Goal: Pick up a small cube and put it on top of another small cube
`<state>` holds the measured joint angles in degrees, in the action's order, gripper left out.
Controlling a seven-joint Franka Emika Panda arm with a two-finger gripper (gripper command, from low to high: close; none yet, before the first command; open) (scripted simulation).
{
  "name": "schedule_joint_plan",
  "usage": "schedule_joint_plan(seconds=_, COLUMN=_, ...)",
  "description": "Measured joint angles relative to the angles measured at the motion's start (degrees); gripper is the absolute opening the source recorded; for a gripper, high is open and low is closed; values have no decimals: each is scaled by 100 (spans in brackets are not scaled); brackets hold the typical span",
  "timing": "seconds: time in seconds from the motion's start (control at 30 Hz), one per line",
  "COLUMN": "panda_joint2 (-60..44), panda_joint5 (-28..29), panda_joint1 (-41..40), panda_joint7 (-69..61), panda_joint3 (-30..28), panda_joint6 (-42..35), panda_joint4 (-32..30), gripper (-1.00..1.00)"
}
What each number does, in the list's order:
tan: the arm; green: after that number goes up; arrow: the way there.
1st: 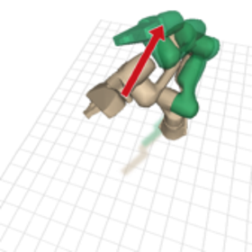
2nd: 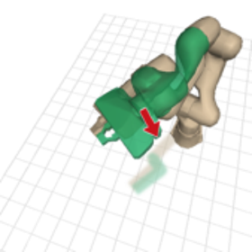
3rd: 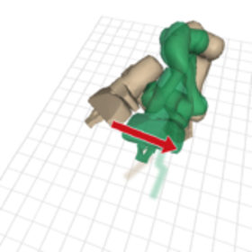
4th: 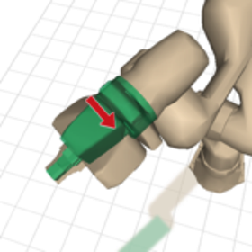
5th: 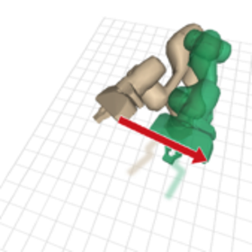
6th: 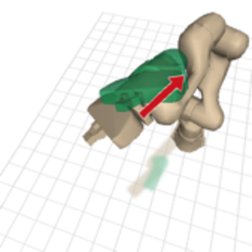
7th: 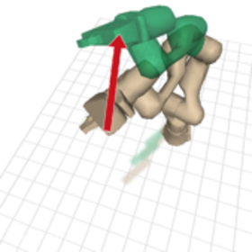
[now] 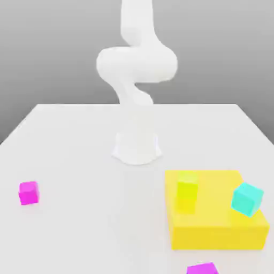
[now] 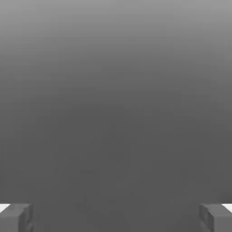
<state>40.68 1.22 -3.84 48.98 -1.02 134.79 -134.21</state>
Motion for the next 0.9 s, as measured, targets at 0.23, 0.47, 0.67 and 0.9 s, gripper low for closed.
schedule_joint_plan(seconds=0.23, panda_joint2=-1479, panda_joint5=294, panda_joint1=-1054, panda_joint7=861, panda_joint3=-437, panda_joint6=862, panda_joint4=-695, gripper=0)
schedule_joint_plan(seconds=0.47, panda_joint2=-2918, panda_joint5=336, panda_joint1=-1942, panda_joint7=1522, panda_joint3=-1068, panda_joint6=1709, panda_joint4=-1374, gripper=0)
schedule_joint_plan(seconds=0.67, panda_joint2=-4188, panda_joint5=-244, panda_joint1=-2671, panda_joint7=1647, panda_joint3=-1606, panda_joint6=2441, panda_joint4=-1959, gripper=0)
schedule_joint_plan(seconds=0.9, panda_joint2=-5668, panda_joint5=-1501, panda_joint1=-3552, panda_joint7=930, panda_joint3=-834, panda_joint6=3460, panda_joint4=-1965, gripper=0)
